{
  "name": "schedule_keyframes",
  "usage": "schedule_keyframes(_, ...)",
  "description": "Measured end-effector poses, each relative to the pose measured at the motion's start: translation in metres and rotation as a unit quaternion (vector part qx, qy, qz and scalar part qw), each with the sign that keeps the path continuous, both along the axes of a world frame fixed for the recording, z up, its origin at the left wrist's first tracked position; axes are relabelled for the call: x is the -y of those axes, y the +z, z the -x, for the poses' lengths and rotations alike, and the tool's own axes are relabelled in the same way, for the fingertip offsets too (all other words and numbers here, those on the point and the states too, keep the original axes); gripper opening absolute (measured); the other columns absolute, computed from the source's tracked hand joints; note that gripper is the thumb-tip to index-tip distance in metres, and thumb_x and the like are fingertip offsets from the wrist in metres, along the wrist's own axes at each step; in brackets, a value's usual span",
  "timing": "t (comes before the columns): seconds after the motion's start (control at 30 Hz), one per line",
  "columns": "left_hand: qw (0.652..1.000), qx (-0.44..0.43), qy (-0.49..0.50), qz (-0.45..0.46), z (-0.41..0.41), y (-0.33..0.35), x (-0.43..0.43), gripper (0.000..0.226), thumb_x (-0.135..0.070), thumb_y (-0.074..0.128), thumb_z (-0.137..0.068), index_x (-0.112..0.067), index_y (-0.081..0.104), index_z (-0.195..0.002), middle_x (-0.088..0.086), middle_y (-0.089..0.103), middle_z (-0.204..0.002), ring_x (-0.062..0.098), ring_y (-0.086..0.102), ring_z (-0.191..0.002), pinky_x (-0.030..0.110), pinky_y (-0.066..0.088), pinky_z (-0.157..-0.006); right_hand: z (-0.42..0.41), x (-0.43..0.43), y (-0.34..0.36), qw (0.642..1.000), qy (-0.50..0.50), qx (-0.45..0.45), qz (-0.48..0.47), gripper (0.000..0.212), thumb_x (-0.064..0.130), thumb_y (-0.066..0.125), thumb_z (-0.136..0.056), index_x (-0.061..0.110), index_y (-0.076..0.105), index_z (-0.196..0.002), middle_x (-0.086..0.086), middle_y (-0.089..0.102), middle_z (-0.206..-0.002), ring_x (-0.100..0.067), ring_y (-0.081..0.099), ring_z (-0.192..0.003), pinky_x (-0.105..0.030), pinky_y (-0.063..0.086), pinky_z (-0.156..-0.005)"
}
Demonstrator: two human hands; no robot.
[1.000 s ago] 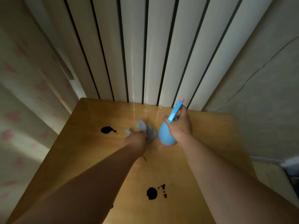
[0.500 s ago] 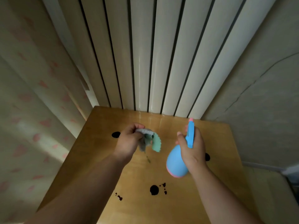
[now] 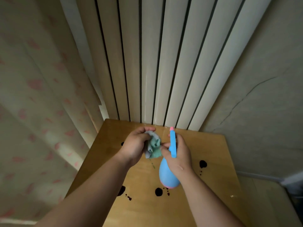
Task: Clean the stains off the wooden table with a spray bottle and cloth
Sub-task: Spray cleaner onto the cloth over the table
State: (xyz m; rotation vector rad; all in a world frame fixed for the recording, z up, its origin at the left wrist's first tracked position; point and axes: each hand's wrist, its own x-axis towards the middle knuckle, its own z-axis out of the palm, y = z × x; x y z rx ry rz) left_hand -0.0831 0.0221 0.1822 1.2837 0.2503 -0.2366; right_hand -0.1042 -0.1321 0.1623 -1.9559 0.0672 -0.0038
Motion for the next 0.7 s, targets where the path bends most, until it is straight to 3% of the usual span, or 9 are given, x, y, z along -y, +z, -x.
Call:
schedule_keyframes(0.07, 0.999, 0.018, -0.029, -0.024, 0.001, 0.008, -0.008, 0.033, -0.003, 0.054, -0.074, -0.014, 0.069, -0.102, 0.013, 0.064, -0.09, 0.03, 0.061, -0.086, 0.043, 0.049, -0.081, -0.003, 0.0, 0.01, 1.0, 0.018, 0.009, -0.017, 0.041, 0.017, 0.072, -0.084, 0.036, 0.051, -0.112, 0.009, 0.069, -0.089, 0.001, 0.063, -0.082, -0.007, 0.044, -0.065)
schedule_keyframes(0.13, 0.994, 0.034, -0.064, -0.088, 0.002, 0.01, -0.016, 0.04, -0.008, 0.057, -0.066, -0.022, 0.069, -0.102, 0.011, 0.063, -0.094, 0.026, 0.062, -0.084, 0.037, 0.051, -0.074, -0.006, 0.0, 0.017, 0.999, 0.02, 0.01, -0.033, 0.038, 0.021, 0.074, -0.083, 0.031, 0.054, -0.114, 0.006, 0.065, -0.089, -0.003, 0.062, -0.083, -0.008, 0.043, -0.064)
schedule_keyframes(0.23, 0.949, 0.092, -0.055, -0.295, 0.003, 0.009, -0.024, 0.03, -0.011, 0.064, -0.078, -0.035, 0.065, -0.096, 0.004, 0.063, -0.1, 0.019, 0.062, -0.089, 0.029, 0.05, -0.073, -0.007, 0.001, 0.024, 0.998, -0.013, 0.018, -0.063, 0.031, 0.02, 0.073, -0.082, 0.026, 0.058, -0.108, 0.003, 0.062, -0.092, -0.015, 0.062, -0.087, -0.019, 0.043, -0.068)
schedule_keyframes(0.3, 0.924, 0.117, -0.031, -0.362, 0.006, 0.009, -0.026, 0.012, -0.02, 0.07, -0.086, -0.03, 0.064, -0.087, 0.0, 0.063, -0.09, 0.016, 0.06, -0.081, 0.026, 0.046, -0.066, -0.005, 0.001, 0.03, 0.998, 0.001, 0.023, -0.053, 0.031, 0.021, 0.073, -0.083, 0.03, 0.056, -0.107, 0.007, 0.064, -0.093, -0.01, 0.062, -0.089, -0.019, 0.043, -0.07)
schedule_keyframes(0.4, 0.928, 0.12, 0.002, -0.353, 0.01, 0.014, -0.026, 0.017, -0.032, 0.069, -0.091, -0.019, 0.065, -0.082, 0.001, 0.064, -0.075, 0.016, 0.059, -0.068, 0.032, 0.049, -0.06, 0.002, -0.007, 0.038, 0.997, 0.072, 0.01, -0.006, 0.054, 0.032, 0.078, -0.078, 0.043, 0.046, -0.12, 0.018, 0.069, -0.095, 0.005, 0.06, -0.095, -0.014, 0.046, -0.079)
schedule_keyframes(0.47, 0.929, 0.106, -0.007, -0.354, 0.012, 0.021, -0.023, 0.028, -0.038, 0.062, -0.095, -0.013, 0.066, -0.082, 0.003, 0.064, -0.072, 0.016, 0.059, -0.065, 0.031, 0.049, -0.059, 0.003, -0.012, 0.035, 0.998, 0.064, -0.005, 0.023, 0.063, 0.038, 0.08, -0.075, 0.041, 0.043, -0.126, 0.02, 0.067, -0.102, 0.001, 0.061, -0.099, -0.022, 0.05, -0.083)
schedule_keyframes(0.53, 0.954, 0.058, -0.036, -0.293, 0.013, 0.028, -0.021, 0.04, -0.041, 0.055, -0.098, -0.004, 0.067, -0.087, 0.004, 0.062, -0.069, 0.014, 0.056, -0.06, 0.028, 0.045, -0.059, 0.002, -0.014, 0.031, 1.0, 0.021, -0.003, 0.02, 0.064, 0.039, 0.081, -0.074, 0.037, 0.043, -0.126, 0.018, 0.067, -0.106, -0.005, 0.063, -0.102, -0.029, 0.051, -0.085)
schedule_keyframes(0.63, 0.978, 0.008, -0.087, -0.188, 0.015, 0.036, -0.023, 0.04, -0.041, 0.052, -0.1, -0.006, 0.07, -0.091, 0.007, 0.071, -0.078, 0.018, 0.067, -0.071, 0.03, 0.05, -0.07, -0.001, -0.012, 0.029, 1.0, 0.014, -0.013, 0.004, 0.067, 0.033, 0.083, -0.072, 0.033, 0.043, -0.126, 0.019, 0.066, -0.107, -0.005, 0.062, -0.102, -0.028, 0.049, -0.086)
schedule_keyframes(0.7, 0.985, 0.011, -0.089, -0.149, 0.015, 0.037, -0.024, 0.038, -0.035, 0.049, -0.102, -0.004, 0.071, -0.097, 0.01, 0.075, -0.089, 0.022, 0.071, -0.083, 0.033, 0.052, -0.079, -0.001, -0.009, 0.033, 0.998, 0.045, -0.033, 0.003, 0.059, 0.025, 0.081, -0.076, 0.033, 0.045, -0.122, 0.021, 0.065, -0.099, 0.0, 0.061, -0.095, -0.021, 0.046, -0.078)
